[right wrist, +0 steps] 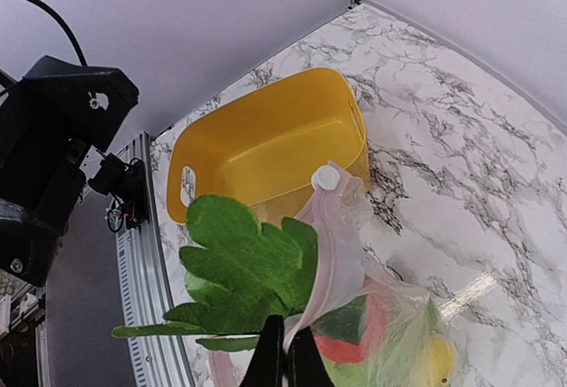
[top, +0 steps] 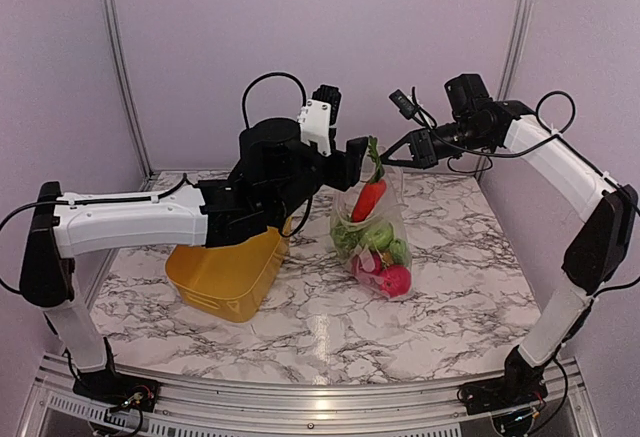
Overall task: Place the food in the zip-top bag and seal the zipper
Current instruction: Place the fake vegetable in the zipper food storage bag, then pass from the right arm to the left
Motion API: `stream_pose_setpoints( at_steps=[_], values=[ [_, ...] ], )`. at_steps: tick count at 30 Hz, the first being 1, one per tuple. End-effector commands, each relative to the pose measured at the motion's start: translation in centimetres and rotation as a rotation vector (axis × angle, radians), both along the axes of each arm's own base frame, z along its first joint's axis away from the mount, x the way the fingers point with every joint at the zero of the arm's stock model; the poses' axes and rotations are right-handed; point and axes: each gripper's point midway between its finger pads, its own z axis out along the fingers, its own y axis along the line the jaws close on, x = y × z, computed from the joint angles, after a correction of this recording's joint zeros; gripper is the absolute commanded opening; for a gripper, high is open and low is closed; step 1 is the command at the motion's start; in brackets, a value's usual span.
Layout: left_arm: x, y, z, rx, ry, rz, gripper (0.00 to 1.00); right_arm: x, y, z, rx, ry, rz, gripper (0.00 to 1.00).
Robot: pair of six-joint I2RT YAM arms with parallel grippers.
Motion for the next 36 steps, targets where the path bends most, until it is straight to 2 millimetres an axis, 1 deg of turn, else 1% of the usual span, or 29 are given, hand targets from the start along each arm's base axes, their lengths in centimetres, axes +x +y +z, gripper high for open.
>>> stream_pose_setpoints(
  at_steps=[1, 3, 7, 12, 16, 19, 23, 28, 30, 33, 35, 36],
  values=[
    [0.0, 1.0, -5.7, 0.126, 0.276, 0.048, 0.64, 0.6, -0.1, 0.8, 0.014, -0.048, 0.001, 0.00],
    [0.2, 1.5, -6.7, 0.132, 0.327, 0.082, 0.64, 0.6, -0.1, 0.7, 0.014, -0.048, 0.002, 0.00],
    [0.7, 1.5, -8.1, 0.129, 0.399, 0.091, 0.61, 0.6, 0.1, 0.6, 0.015, -0.047, 0.007, 0.00],
    [2.4, 1.3, -10.4, 0.107, 0.523, 0.101, 0.52, 0.3, 0.3, 0.6, 0.006, -0.055, 0.011, 0.00],
    [3.5, 1.6, -12.1, 0.113, 0.587, 0.143, 0.44, 0.1, 0.3, 0.5, -0.004, -0.062, 0.010, 0.00],
    [4.2, 1.6, -12.9, 0.106, 0.608, 0.140, 0.39, 0.0, 0.3, 0.5, -0.006, -0.065, 0.010, 0.00],
    [4.8, 1.1, -13.6, 0.107, 0.635, 0.118, 0.33, 0.0, 0.4, 0.3, -0.011, -0.065, 0.009, 0.00],
    [4.8, 0.5, -13.8, 0.111, 0.647, 0.085, 0.29, 0.1, 0.4, 0.2, -0.018, -0.069, 0.003, 0.00],
    [4.8, 0.2, -14.0, 0.117, 0.653, 0.066, 0.23, 0.2, 0.4, 0.0, -0.023, -0.069, 0.000, 0.00],
    [4.7, -0.1, -13.9, 0.115, 0.669, 0.041, 0.11, 0.7, 0.1, -0.1, -0.040, -0.079, -0.021, 0.00],
    [4.7, 0.1, -13.2, 0.095, 0.666, 0.050, 0.01, 1.3, -0.2, 0.1, -0.064, -0.101, -0.053, 0.00],
    [4.8, 0.4, -12.8, 0.079, 0.663, 0.060, 0.00, 1.9, -0.5, 0.5, -0.088, -0.125, -0.080, 0.01]
  ],
)
